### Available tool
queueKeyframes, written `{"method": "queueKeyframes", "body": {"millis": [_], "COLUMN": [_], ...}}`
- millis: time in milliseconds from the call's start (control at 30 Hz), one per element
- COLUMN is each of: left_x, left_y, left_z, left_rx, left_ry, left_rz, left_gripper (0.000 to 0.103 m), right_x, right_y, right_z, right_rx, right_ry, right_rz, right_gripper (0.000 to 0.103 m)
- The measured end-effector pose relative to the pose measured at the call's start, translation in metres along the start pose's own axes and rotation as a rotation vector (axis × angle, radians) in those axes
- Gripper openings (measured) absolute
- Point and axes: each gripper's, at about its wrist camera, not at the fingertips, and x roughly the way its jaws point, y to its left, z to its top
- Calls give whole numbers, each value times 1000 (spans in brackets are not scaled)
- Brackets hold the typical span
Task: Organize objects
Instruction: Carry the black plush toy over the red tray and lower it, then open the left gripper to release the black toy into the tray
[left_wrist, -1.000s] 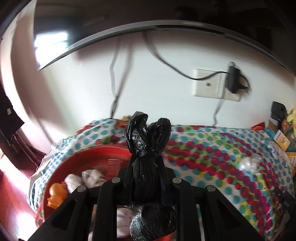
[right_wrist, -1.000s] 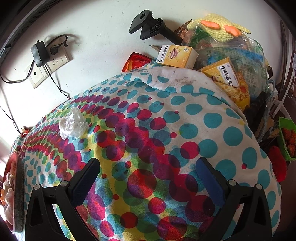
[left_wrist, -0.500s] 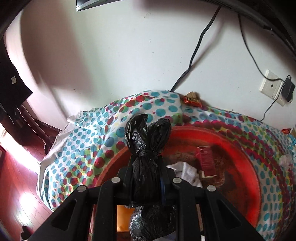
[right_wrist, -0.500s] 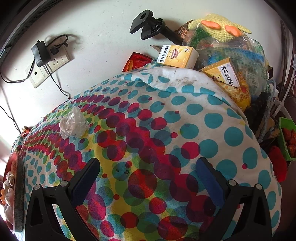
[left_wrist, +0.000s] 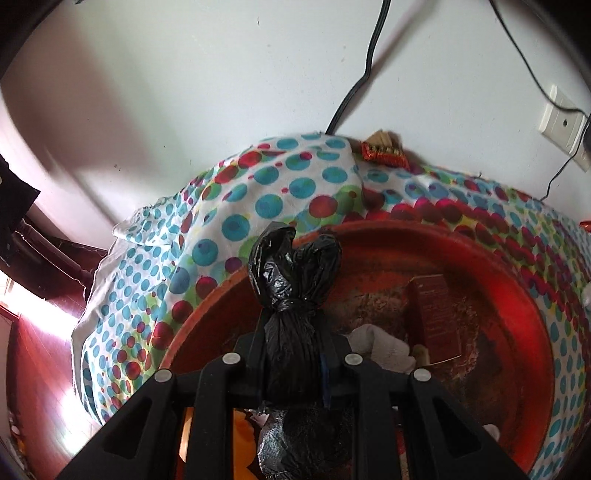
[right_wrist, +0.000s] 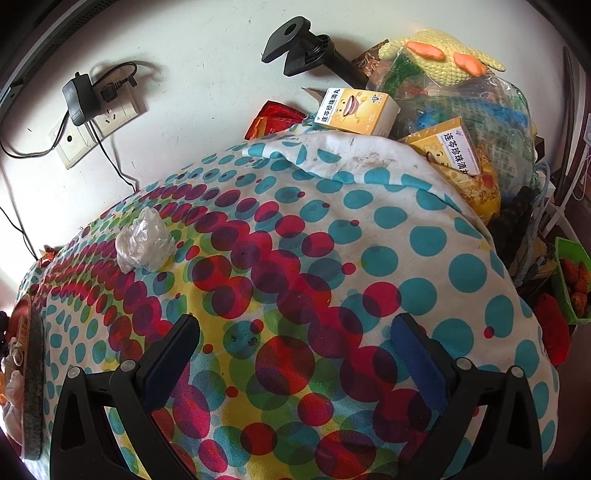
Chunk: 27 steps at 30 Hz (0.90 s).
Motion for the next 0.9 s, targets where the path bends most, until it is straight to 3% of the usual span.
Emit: {"method": "queueKeyframes", "body": {"millis": [367,433,500,567,667,767,900], "left_x": [11,16,16,6,-32,-99,-184], "left_y": [3,4,8,15,27,35,14], "left_z": [-6,-6,-7,-6,0,-5,-62], "left_rx": [-15,-30,-66,-93,-103,-137,-140], "left_ry": [4,12,25,8,-88,-272,-496], "left_rz": [8,10,31,-8,5,-32,-124], "left_gripper": [24,38,59,60,61,65,70], "right_x": [0,0,0,0,1,2,1], "right_y": [1,1,1,1,3,3,3], "right_z": [0,0,0,0,0,0,0], "right_rx": [-1,0,-2,-4,-13,-15,-18], "right_ry": [0,0,0,1,5,5,7], "right_rz": [-1,-1,-2,-5,-12,-13,-16], "right_gripper": [103,103,103,103,103,103,103]}}
